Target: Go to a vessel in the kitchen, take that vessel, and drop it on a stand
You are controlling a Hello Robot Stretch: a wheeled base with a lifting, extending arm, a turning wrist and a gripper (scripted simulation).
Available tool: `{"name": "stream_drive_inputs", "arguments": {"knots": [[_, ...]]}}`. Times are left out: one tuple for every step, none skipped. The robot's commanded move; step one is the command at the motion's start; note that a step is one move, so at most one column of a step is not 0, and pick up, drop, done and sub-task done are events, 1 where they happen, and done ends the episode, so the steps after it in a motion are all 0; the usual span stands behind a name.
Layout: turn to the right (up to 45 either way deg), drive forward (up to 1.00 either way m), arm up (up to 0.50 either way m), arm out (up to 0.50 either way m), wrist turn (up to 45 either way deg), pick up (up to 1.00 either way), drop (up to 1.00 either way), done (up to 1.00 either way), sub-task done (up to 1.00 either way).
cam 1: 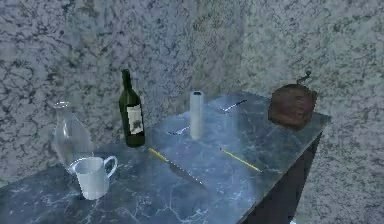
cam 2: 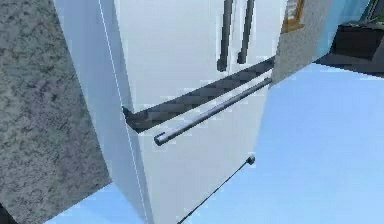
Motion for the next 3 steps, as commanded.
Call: {"name": "stream_drive_inputs", "arguments": {"knots": [[-45.0,0.0,0.0,0.0,0.0,0.0,0.0,0.0,0.0],[-45.0,0.0,0.0,0.0,0.0,0.0,0.0,0.0,0.0],[-27.0,0.0,0.0,0.0,0.0,0.0,0.0,0.0,0.0]]}}
